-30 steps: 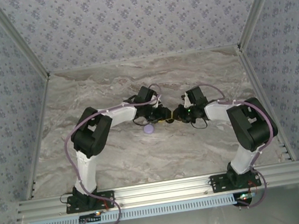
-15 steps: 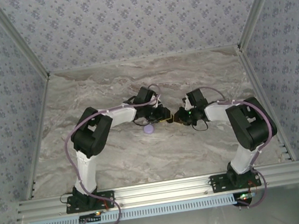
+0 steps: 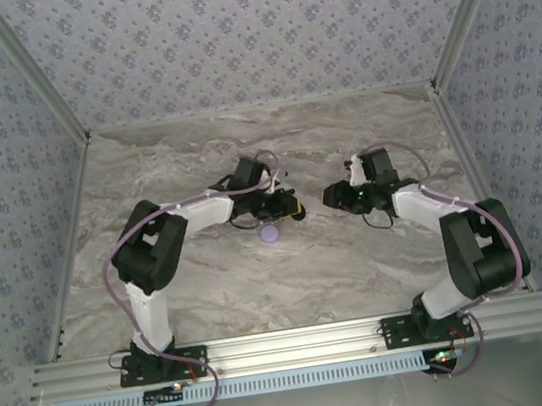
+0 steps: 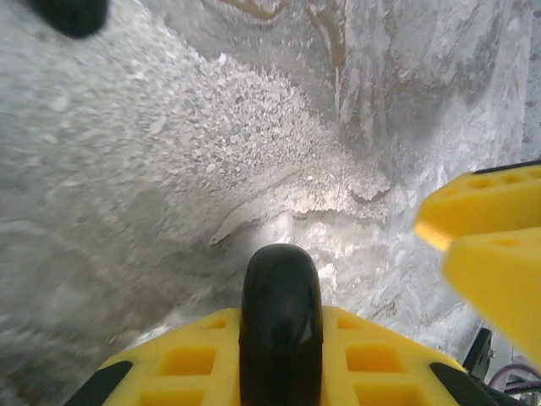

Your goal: Insert the wireless bluetooth earbuds into the charging case

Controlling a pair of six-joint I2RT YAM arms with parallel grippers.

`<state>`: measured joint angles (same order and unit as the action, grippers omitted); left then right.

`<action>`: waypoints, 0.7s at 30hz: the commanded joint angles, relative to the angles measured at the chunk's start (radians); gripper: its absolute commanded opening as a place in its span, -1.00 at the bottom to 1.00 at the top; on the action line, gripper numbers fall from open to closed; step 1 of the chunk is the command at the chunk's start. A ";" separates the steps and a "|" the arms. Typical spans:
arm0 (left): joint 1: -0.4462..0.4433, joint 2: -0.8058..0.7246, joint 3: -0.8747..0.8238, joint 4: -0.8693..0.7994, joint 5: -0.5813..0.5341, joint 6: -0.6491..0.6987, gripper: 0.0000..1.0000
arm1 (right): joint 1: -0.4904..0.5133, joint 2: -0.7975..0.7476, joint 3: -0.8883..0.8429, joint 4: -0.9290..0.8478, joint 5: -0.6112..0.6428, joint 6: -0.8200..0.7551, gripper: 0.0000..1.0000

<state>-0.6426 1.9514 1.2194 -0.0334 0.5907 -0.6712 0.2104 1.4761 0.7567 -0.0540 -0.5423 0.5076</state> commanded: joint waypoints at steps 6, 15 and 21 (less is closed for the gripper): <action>0.067 -0.219 -0.070 0.211 0.139 0.021 -0.61 | -0.038 -0.074 0.126 0.023 -0.334 -0.137 -0.01; 0.081 -0.344 -0.145 0.381 0.231 0.006 -0.61 | -0.010 -0.071 0.225 0.089 -0.495 -0.114 0.12; 0.081 -0.390 -0.173 0.460 0.260 -0.014 -0.61 | 0.015 -0.058 0.253 0.124 -0.569 -0.112 0.11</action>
<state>-0.5667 1.6108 1.0561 0.3305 0.8021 -0.6792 0.2157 1.4200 0.9672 0.0425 -1.0294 0.3992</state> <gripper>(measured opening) 0.197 0.555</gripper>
